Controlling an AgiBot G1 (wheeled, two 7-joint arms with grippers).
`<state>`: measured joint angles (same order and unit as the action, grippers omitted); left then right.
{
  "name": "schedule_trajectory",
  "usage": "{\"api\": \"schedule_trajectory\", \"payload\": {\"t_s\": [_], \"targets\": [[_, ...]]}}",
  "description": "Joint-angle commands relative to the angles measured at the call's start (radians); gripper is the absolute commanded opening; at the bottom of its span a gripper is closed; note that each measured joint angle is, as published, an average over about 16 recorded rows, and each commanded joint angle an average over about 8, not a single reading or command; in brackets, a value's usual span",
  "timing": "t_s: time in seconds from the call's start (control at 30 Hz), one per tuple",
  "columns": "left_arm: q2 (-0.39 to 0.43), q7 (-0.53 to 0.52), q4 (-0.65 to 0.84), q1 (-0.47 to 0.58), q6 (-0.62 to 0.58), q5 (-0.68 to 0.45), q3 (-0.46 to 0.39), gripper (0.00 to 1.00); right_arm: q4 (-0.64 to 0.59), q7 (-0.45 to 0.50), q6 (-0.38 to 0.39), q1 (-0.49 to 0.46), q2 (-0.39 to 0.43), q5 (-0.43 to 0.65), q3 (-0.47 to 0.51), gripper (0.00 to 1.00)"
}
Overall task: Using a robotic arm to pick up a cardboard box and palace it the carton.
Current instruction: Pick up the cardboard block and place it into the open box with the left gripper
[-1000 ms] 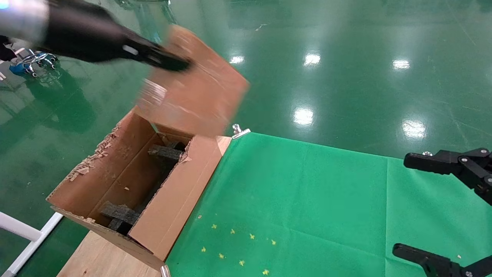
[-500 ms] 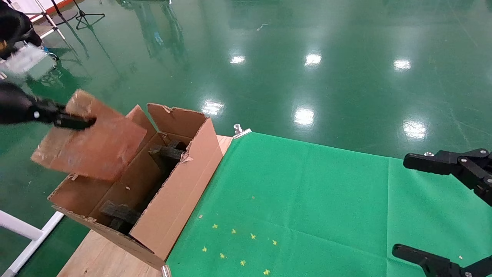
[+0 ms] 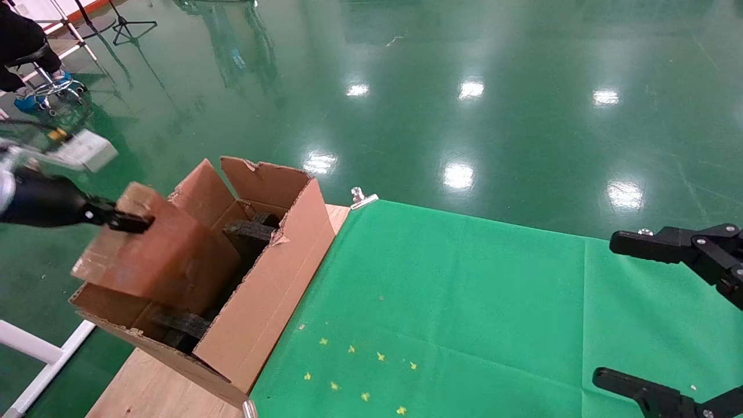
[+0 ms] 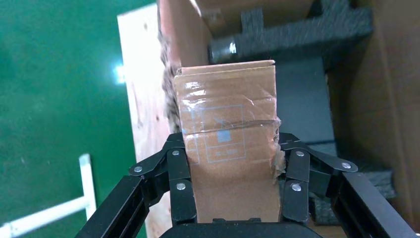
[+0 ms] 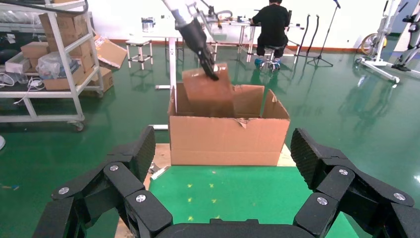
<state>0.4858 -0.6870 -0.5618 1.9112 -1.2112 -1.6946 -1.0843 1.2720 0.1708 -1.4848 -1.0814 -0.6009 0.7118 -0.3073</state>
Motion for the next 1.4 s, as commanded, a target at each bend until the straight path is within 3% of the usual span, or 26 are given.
{"api": "schedule_trajectory", "payload": {"t_s": [0.03,0.27,0.5,0.77,0.8,1.4], "targets": [[0.027,0.028,0.059,-0.025,0.025,0.005,-0.005,0.0,0.0,0.0,0.0,0.0,0.0,0.0,0.0,1.0],[0.134,0.133,0.263,-0.086,0.109,0.026,-0.005,0.0,0.0,0.0,0.0,0.0,0.0,0.0,0.0,1.0],[0.234,0.164,0.417,-0.125,0.237,0.019,-0.008,0.0,0.0,0.0,0.0,0.0,0.0,0.0,-0.001,1.0],[0.296,0.16,0.496,-0.165,0.369,0.026,-0.001,0.97,0.0,0.0,0.0,0.0,0.0,-0.001,-0.001,1.0],[0.298,0.16,0.5,-0.167,0.374,0.027,0.0,1.0,0.0,0.0,0.001,0.0,0.0,-0.001,-0.001,1.0],[0.288,0.16,0.485,-0.159,0.365,0.026,-0.001,1.0,0.0,0.0,0.001,0.0,0.0,-0.001,-0.001,1.0]]}}
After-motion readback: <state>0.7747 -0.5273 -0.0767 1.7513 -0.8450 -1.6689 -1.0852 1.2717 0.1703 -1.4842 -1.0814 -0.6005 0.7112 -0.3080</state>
